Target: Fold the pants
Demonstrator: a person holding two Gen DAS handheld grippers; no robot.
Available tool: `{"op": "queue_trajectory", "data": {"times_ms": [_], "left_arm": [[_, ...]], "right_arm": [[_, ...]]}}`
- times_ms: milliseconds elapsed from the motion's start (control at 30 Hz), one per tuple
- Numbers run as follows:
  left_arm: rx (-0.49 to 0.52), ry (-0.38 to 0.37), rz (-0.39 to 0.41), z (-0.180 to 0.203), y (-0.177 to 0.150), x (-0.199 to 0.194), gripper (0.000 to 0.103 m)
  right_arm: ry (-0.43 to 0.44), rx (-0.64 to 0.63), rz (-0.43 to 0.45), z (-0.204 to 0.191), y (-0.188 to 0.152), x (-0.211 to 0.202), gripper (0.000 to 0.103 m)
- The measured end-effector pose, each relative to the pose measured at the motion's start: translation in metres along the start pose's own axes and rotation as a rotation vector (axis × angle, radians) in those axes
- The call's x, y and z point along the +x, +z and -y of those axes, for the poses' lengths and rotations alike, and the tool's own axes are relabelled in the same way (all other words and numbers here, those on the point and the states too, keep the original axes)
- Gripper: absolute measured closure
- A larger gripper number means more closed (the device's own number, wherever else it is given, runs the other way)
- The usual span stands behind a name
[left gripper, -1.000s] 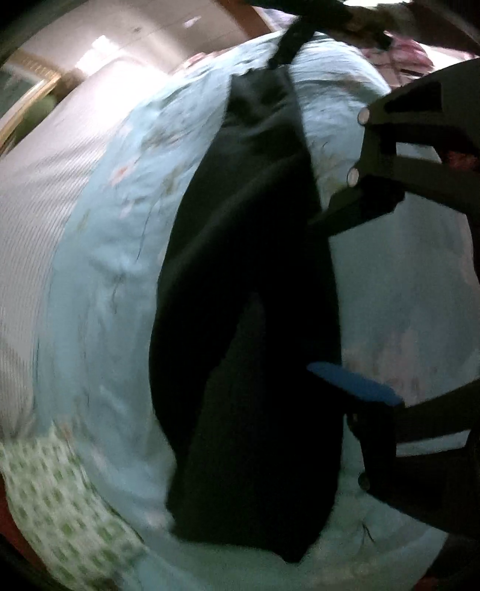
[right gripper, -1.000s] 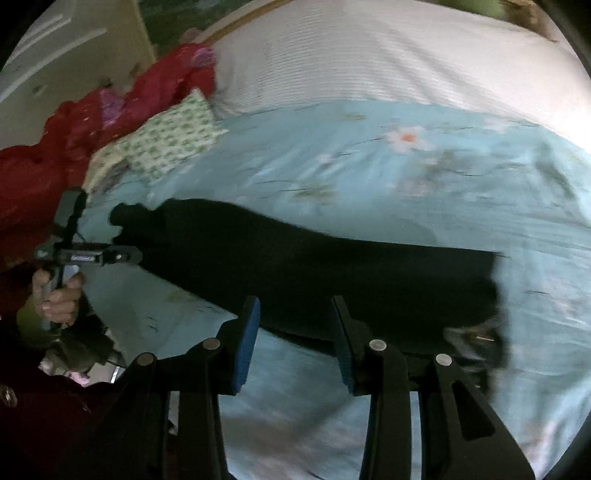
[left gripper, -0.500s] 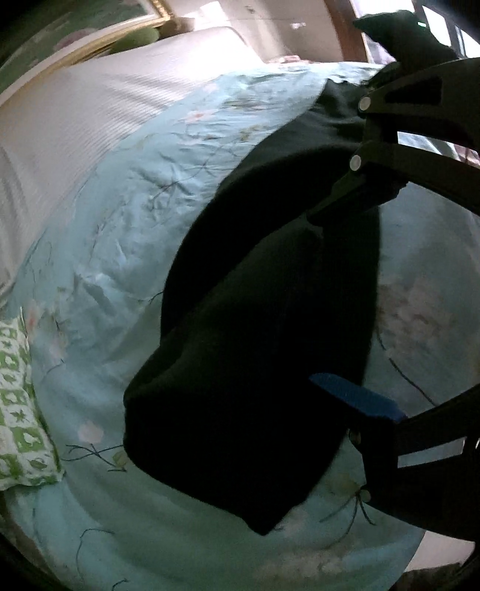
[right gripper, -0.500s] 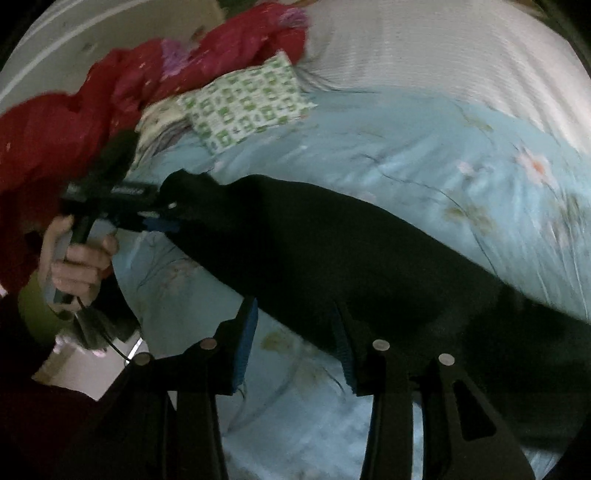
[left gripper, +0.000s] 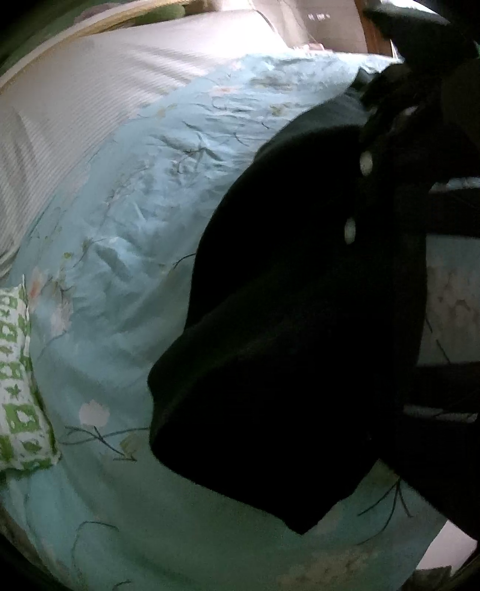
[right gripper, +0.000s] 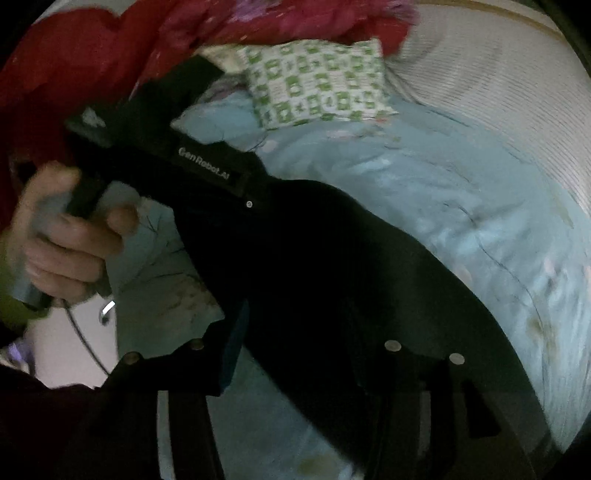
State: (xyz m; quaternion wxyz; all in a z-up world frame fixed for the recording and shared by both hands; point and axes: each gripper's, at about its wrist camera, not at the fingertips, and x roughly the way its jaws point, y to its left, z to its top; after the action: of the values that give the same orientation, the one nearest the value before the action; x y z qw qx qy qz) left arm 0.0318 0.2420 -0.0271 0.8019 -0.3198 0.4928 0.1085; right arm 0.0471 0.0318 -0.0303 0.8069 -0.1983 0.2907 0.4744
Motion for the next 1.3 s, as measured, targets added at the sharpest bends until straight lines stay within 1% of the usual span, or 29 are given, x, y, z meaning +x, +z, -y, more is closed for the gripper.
{"op": "queue_trajectory", "data": {"times_ms": [33, 100, 133, 167, 200, 233, 267, 333, 433, 533, 600, 700, 833, 933, 1133, 1300], "left_arm": [[-0.004, -0.020, 0.003, -0.003, 0.001, -0.002, 0.089], [0.005, -0.043, 0.010, -0.005, 0.004, -0.007, 0.091], [0.013, -0.048, 0.015, -0.005, 0.004, -0.010, 0.092], [0.025, -0.052, 0.022, -0.003, 0.004, -0.013, 0.093], [0.040, -0.062, 0.027, -0.002, 0.005, -0.016, 0.093], [0.057, -0.066, 0.038, 0.000, 0.005, -0.021, 0.094], [0.073, -0.067, 0.052, 0.001, 0.005, -0.027, 0.094], [0.110, -0.081, 0.089, 0.001, 0.008, -0.043, 0.094], [0.140, -0.105, 0.137, -0.006, 0.012, -0.065, 0.094], [0.149, -0.105, 0.166, -0.019, 0.014, -0.076, 0.094], [0.138, -0.107, 0.157, -0.031, 0.013, -0.075, 0.094], [0.135, -0.093, 0.149, -0.041, 0.005, -0.068, 0.094], [0.146, -0.068, 0.146, -0.050, -0.009, -0.059, 0.094], [0.147, -0.061, 0.146, -0.057, -0.016, -0.053, 0.094], [0.171, -0.037, 0.206, -0.059, -0.013, -0.049, 0.093], [0.192, -0.013, 0.227, -0.061, -0.005, -0.040, 0.092]], "right_arm": [[-0.013, -0.023, -0.008, -0.001, 0.002, 0.009, 0.051], [-0.037, -0.047, -0.022, -0.001, 0.006, 0.022, 0.051], [-0.046, -0.060, -0.033, 0.000, 0.007, 0.027, 0.053], [-0.052, -0.069, -0.041, 0.000, 0.009, 0.030, 0.073], [-0.059, -0.072, -0.051, 0.000, 0.010, 0.032, 0.088], [-0.055, -0.061, -0.049, 0.001, 0.013, 0.030, 0.095], [-0.040, -0.048, -0.038, 0.001, 0.015, 0.025, 0.096], [-0.004, -0.016, -0.009, -0.002, 0.024, 0.012, 0.097], [0.052, 0.032, 0.031, -0.011, 0.040, -0.007, 0.097], [0.102, 0.078, 0.054, -0.023, 0.054, -0.012, 0.097], [0.121, 0.095, 0.049, -0.030, 0.059, -0.008, 0.097], [0.122, 0.113, 0.003, -0.039, 0.058, 0.007, 0.097], [0.137, 0.116, -0.051, -0.046, 0.044, 0.024, 0.097], [0.143, 0.119, -0.065, -0.049, 0.038, 0.028, 0.097], [0.139, 0.156, -0.066, -0.045, 0.036, 0.039, 0.097], [0.144, 0.196, -0.071, -0.041, 0.034, 0.050, 0.097]]}}
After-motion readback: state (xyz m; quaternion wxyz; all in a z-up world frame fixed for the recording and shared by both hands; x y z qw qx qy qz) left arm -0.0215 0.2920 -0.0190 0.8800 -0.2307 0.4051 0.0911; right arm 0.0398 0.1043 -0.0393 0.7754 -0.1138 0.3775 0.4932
